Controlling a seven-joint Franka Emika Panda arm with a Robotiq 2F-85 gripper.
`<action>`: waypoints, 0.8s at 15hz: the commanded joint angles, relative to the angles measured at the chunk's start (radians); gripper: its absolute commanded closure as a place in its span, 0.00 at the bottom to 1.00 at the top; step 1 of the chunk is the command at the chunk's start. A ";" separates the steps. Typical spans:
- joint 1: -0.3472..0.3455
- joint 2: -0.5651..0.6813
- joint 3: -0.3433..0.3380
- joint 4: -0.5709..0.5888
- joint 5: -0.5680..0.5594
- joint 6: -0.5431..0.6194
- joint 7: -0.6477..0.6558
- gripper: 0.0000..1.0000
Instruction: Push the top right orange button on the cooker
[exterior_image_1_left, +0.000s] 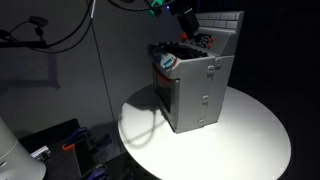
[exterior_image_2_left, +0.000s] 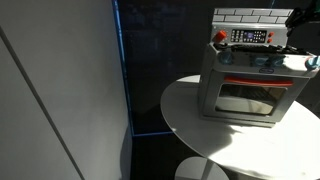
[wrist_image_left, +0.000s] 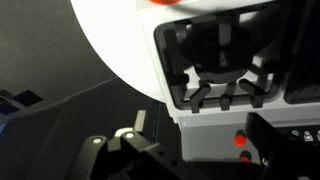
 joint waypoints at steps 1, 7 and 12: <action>0.011 0.056 -0.022 0.066 -0.035 0.024 0.048 0.00; 0.028 0.121 -0.044 0.133 -0.024 0.059 0.064 0.00; 0.052 0.168 -0.067 0.185 -0.021 0.065 0.073 0.00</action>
